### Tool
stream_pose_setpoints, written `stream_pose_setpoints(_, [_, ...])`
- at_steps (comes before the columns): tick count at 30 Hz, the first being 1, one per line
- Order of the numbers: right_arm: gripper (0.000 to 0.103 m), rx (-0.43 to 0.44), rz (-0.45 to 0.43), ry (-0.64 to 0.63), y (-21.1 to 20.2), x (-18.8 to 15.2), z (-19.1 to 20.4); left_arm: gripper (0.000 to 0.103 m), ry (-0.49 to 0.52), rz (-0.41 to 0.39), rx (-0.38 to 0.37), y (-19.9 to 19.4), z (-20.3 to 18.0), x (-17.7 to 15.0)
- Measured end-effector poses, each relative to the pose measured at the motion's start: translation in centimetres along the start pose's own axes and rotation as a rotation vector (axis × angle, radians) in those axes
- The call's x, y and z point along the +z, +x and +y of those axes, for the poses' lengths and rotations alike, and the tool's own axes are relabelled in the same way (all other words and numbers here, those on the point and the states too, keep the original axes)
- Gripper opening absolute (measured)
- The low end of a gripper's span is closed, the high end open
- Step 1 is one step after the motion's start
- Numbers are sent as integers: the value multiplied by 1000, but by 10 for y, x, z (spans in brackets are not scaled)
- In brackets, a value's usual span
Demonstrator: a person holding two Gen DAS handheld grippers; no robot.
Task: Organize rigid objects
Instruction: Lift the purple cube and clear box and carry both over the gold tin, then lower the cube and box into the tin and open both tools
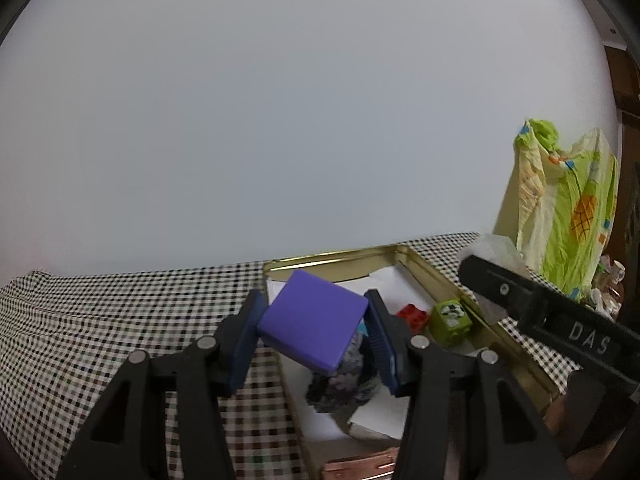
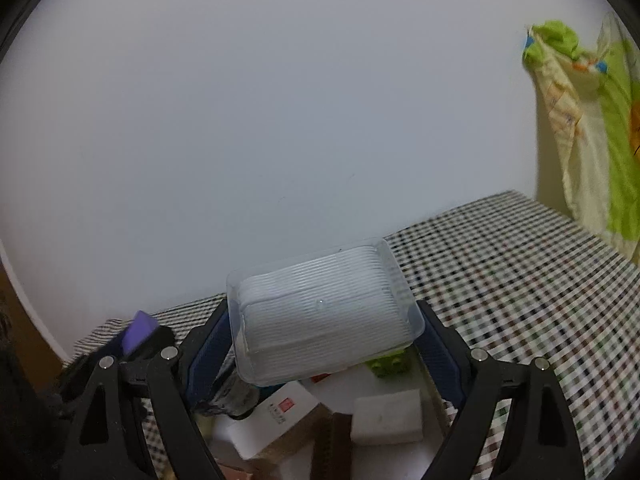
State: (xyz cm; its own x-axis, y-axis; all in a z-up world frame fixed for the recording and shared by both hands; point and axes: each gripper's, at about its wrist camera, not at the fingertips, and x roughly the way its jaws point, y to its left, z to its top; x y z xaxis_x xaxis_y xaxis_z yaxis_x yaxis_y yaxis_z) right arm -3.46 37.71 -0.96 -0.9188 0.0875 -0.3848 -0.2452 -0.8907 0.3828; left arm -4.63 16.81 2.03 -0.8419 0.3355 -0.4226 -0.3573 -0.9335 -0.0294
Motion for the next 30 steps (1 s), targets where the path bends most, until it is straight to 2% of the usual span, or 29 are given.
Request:
stream_pose_setpoints(4, [88,66,60,76,9,-2,-16,51,12,30,-2,9,-7,-2])
stream_pose_setpoints(8, [88,222,159,244,26,-4,-40,51,26,43,-4,14,-9,-2])
stream_pose_setpoints(10, [88,233,164,275,23,-4,-42,51,31,49,-4,16,-10,-2])
stream_pose_setpoints(13, [88,216,166,269,20,-6,-38,51,42,58,0,20,-12,-2])
stream_pose_setpoints(21, [88,74,165,76,16,-9,-6,51,62,93,16,22,-9,-10])
stream_pose_setpoints(30, [90,62,193,94,16,-6,-11,51,83,107,50,28,-19,-8])
